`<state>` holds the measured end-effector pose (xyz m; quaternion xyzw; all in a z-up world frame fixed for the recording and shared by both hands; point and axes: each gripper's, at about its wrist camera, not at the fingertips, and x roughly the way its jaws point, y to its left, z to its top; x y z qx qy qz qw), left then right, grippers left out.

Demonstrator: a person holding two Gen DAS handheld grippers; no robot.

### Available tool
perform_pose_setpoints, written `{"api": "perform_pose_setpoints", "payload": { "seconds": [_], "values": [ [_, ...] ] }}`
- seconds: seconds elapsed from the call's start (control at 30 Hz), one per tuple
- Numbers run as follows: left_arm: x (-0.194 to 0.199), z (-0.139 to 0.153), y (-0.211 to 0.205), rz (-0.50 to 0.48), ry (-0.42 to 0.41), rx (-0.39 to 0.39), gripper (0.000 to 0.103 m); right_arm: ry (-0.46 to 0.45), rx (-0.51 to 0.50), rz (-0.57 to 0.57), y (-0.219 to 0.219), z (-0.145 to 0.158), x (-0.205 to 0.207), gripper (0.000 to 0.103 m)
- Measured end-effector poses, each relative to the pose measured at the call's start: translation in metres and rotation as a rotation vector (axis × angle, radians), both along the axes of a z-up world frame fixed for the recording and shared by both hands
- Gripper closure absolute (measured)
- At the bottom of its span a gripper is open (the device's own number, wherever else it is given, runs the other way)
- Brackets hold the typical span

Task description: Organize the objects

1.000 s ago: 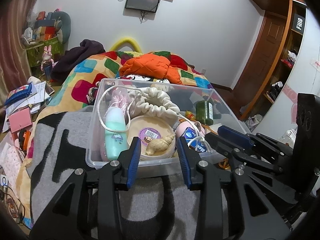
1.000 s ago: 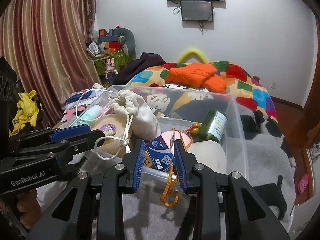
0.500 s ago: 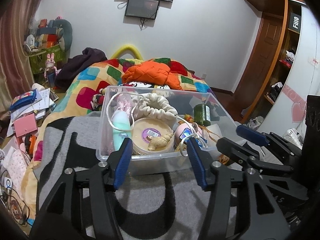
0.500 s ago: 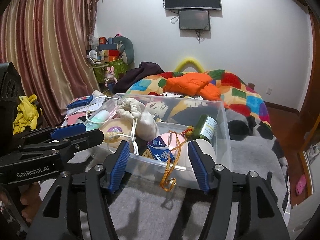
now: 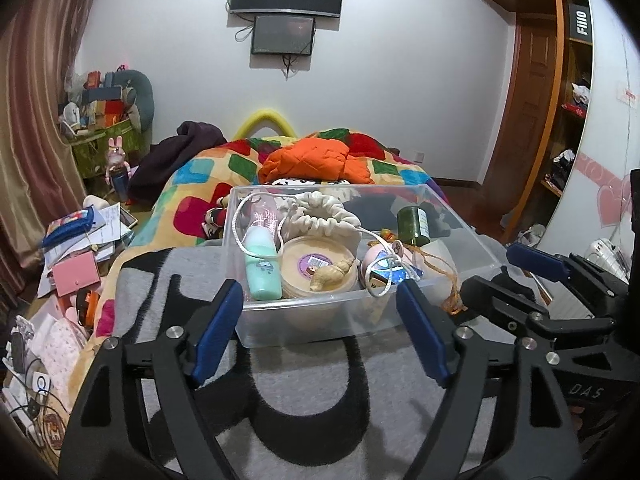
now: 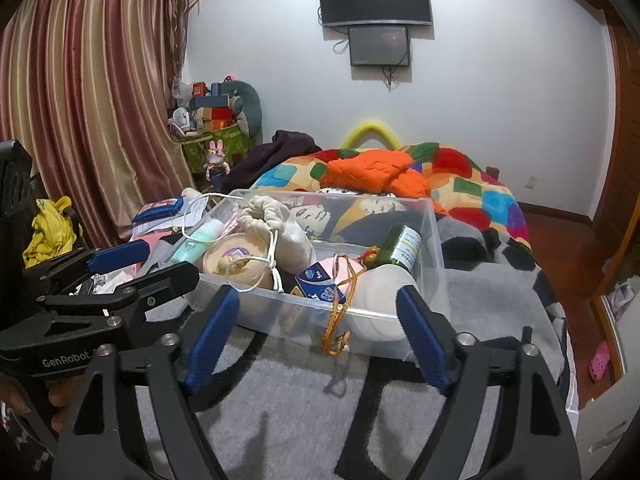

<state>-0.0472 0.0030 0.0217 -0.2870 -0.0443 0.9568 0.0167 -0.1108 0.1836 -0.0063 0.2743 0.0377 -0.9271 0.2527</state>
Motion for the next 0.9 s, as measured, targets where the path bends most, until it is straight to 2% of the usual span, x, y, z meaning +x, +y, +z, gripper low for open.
{"api": "perform_pose_setpoints", "payload": {
  "seconds": [0.07, 0.23, 0.9],
  "values": [
    [0.000, -0.001, -0.001, 0.004, 0.000, -0.002, 0.015, 0.001, -0.004, -0.004, 0.002, 0.001, 0.002, 0.023],
    [0.001, -0.002, -0.002, 0.012, -0.004, -0.002, 0.009, 0.010, -0.006, -0.030, 0.006, 0.001, 0.005, 0.016],
    [0.003, -0.006, 0.003, 0.014, -0.015, -0.024, 0.007, -0.009, -0.023, -0.057, 0.023, -0.003, 0.009, 0.015]
  ]
}}
